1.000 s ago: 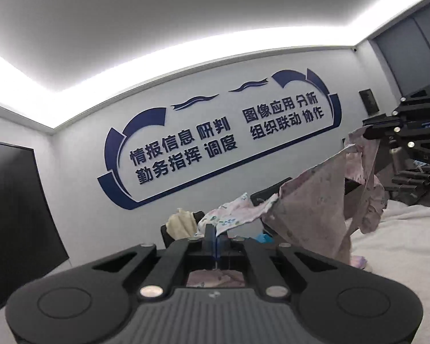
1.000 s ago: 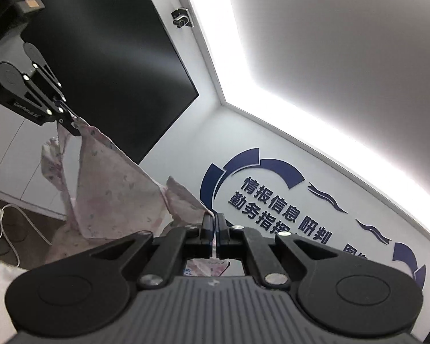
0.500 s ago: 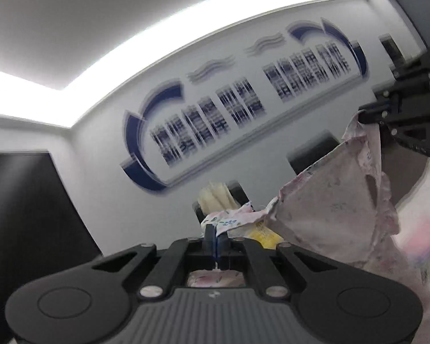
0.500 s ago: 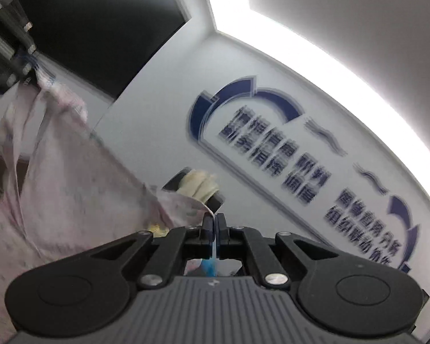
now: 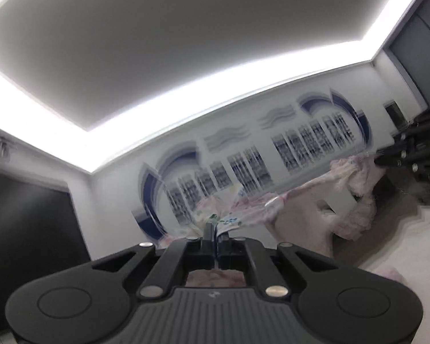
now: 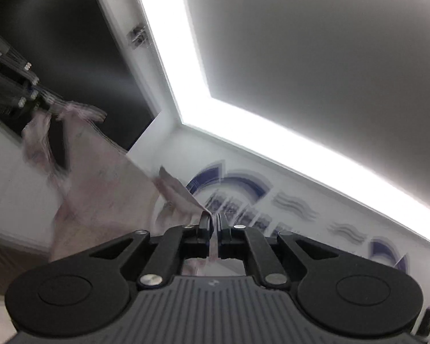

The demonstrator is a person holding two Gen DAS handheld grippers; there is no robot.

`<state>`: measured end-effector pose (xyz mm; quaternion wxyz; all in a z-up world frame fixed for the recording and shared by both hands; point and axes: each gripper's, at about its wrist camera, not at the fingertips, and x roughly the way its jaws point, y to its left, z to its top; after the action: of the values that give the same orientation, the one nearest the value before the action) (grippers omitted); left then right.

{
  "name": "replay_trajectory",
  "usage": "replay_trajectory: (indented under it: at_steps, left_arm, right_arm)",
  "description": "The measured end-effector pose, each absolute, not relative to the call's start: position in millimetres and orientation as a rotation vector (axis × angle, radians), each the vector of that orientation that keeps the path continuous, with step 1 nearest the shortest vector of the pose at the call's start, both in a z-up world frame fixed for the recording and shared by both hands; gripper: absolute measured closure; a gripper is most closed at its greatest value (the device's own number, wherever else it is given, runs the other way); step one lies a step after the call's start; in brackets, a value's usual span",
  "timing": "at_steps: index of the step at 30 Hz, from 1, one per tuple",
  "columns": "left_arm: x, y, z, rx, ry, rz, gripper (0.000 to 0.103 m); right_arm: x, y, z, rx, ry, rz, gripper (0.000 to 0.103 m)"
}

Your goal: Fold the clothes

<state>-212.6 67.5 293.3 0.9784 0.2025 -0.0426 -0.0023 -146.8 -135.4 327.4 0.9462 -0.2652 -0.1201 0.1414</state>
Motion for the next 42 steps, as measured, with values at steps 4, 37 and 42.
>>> replay_trajectory:
  at_steps: [4,37,42]
  left_arm:
    - [-218.6,65.3,136.0,0.199,0.378,-0.298,0.095]
    - [-129.6,-17.9,39.0,-0.302,0.646,-0.544,0.057]
    - [-120.2,31.5,41.1,-0.201,0.645,-0.378,0.044]
  right_arm:
    - [-146.8,-156.8,174.2,-0.564,0.290,0.493,0.100]
    - [-12.9,-322.4,64.9,-0.097,0.665,0.141,0.088]
    - [-47.8,-336.6,49.0,-0.065,0.648,0.212,0.012]
